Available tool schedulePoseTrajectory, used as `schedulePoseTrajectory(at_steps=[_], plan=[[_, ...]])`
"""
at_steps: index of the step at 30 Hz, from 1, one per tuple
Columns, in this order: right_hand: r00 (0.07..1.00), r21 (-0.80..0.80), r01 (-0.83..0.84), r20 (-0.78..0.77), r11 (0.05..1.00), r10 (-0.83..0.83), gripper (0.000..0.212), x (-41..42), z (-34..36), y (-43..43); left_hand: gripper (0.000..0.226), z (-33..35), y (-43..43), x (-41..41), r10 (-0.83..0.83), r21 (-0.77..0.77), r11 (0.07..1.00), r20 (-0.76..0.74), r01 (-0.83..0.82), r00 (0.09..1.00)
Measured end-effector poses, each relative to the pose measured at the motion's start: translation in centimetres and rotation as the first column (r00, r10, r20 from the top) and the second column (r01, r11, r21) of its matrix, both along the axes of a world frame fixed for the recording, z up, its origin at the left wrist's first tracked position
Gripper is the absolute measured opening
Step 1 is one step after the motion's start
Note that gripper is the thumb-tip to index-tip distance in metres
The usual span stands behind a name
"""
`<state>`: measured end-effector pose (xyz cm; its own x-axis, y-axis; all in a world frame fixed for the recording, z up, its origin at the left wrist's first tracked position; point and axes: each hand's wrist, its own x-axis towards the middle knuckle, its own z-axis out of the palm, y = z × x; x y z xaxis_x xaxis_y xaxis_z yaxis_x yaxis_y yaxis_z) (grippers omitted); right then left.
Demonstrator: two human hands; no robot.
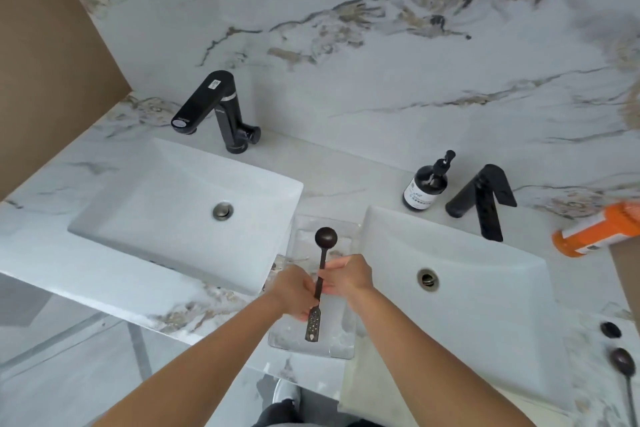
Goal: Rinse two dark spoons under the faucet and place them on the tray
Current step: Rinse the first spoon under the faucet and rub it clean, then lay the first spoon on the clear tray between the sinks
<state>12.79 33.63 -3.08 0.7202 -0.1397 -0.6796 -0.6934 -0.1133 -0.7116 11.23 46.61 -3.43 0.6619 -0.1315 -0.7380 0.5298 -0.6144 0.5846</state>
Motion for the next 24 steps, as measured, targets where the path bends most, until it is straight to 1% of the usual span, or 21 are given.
schedulePoseTrajectory(at_steps=[1,3,6,8,11,14,18,24], plan=[[1.0,-0.004,0.005,-0.02,1.0,-0.005,0.022,-0.1,-0.3,0.2,0.018,-0.5,-0.1,-0.1,-0.091,0.085,0.992,0.029,0.088,0.995],[0.999,-0.012,0.009,-0.052,1.0,-0.009,0.021,-0.2,-0.8,0.5,0.017,-1.1,-0.3,-0.4,-0.247,0.268,0.937,0.059,0.223,0.967],[0.996,-0.035,0.004,-0.086,0.999,-0.007,0.017,-0.2,-2.1,1.5,0.012,-1.9,-0.4,-0.5,-0.357,0.426,0.855,0.071,0.296,0.931],[0.995,-0.066,-0.01,-0.101,0.998,0.003,0.016,0.1,-2.9,2.2,0.026,-2.6,-0.7,-0.5,-0.396,0.499,0.809,0.073,0.311,0.915],[0.995,-0.112,-0.032,-0.094,0.993,0.022,0.019,0.9,-4.2,3.0,0.038,-3.5,-1.4,-0.3,-0.457,0.551,0.754,0.051,0.357,0.888],[0.994,-0.174,-0.095,-0.062,0.98,0.085,0.019,1.5,-5.1,3.2,0.041,-3.8,-1.9,-0.1,-0.478,0.584,0.722,0.034,0.371,0.877],[0.993,-0.193,-0.111,-0.053,0.975,0.103,0.024,1.9,-5.8,3.1,0.047,-3.8,-2.4,-0.1,-0.493,0.644,0.679,0.046,0.351,0.869],[0.985,-0.259,-0.175,-0.036,0.95,0.171,0.017,2.1,-6.1,3.0,0.051,-3.7,-2.7,-0.1,-0.47,0.65,0.68,0.03,0.34,0.882]])
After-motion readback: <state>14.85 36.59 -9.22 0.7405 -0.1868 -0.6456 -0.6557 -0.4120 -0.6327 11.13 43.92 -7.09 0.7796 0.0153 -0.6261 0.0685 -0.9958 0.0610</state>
